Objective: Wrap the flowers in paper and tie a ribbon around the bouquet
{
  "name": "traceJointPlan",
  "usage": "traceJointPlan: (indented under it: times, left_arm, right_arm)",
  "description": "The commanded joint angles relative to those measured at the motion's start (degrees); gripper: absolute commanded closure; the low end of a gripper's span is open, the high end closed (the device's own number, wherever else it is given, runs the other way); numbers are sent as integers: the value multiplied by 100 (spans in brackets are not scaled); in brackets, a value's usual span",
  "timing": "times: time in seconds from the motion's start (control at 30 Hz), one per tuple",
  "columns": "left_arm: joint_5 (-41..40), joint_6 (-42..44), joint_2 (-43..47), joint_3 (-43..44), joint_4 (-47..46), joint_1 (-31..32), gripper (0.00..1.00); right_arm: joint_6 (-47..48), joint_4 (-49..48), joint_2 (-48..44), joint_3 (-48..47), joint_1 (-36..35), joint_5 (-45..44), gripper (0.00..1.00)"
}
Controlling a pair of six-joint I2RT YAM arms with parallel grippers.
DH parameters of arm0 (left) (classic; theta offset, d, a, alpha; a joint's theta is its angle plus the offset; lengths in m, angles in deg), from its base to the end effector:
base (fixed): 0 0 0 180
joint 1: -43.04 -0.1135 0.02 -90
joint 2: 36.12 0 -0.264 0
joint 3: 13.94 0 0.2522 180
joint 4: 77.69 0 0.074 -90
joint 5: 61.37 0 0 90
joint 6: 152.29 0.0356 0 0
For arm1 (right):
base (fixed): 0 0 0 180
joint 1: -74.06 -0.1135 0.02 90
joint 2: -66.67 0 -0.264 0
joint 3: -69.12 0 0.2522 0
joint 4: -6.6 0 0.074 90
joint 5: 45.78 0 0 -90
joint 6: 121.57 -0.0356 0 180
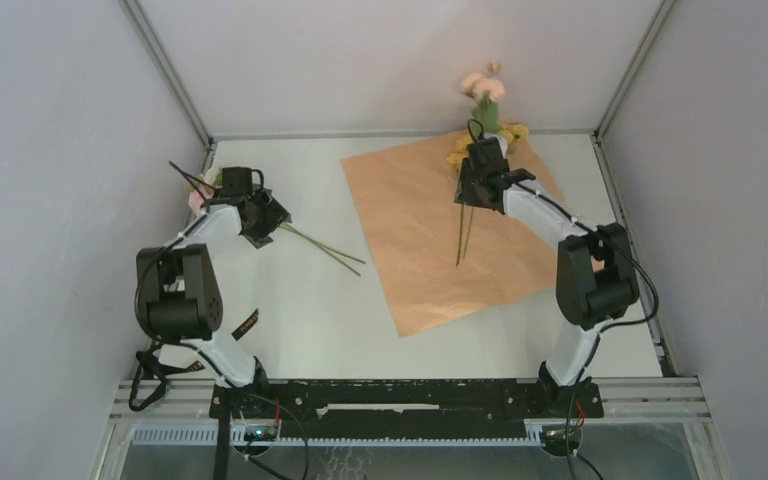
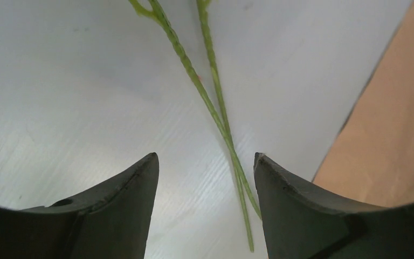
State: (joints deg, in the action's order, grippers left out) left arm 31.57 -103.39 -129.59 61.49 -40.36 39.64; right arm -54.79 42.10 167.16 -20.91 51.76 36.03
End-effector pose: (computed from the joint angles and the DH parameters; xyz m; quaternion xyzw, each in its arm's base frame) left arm 0.3376 0.0182 0.2088 -0.3543 0.8862 -0.1193 0.2737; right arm 0.3646 0.1441 0.2488 0.0342 0.9244 0.0836 0.3705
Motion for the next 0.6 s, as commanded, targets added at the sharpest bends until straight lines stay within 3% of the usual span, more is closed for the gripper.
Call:
traceJointPlan:
  times: [0.0,0.13,0.3,0.47,0.57]
  left_arm:
    - [-553,-279,-574,854,-16,2,31]
    - [-747,-272,-1056,1256,-11,3,33]
    - [-1037,-294,-1606,1644,85,-18,42]
    - [-1080,-381,-2064,1967,401,-87,60]
    - [-1136,-368,-2103,1959,404,-114,62]
  right_arm:
    - [695,1159,883,-1097,465,-366,36]
    - [1021,1697,1204,-1523,462,-914,31]
    - [878,1248,523,-792,298,-774,31]
    - [750,1032,-81,-242,176,-554,31]
    - [789,1021,-315,-130,65,-582,31]
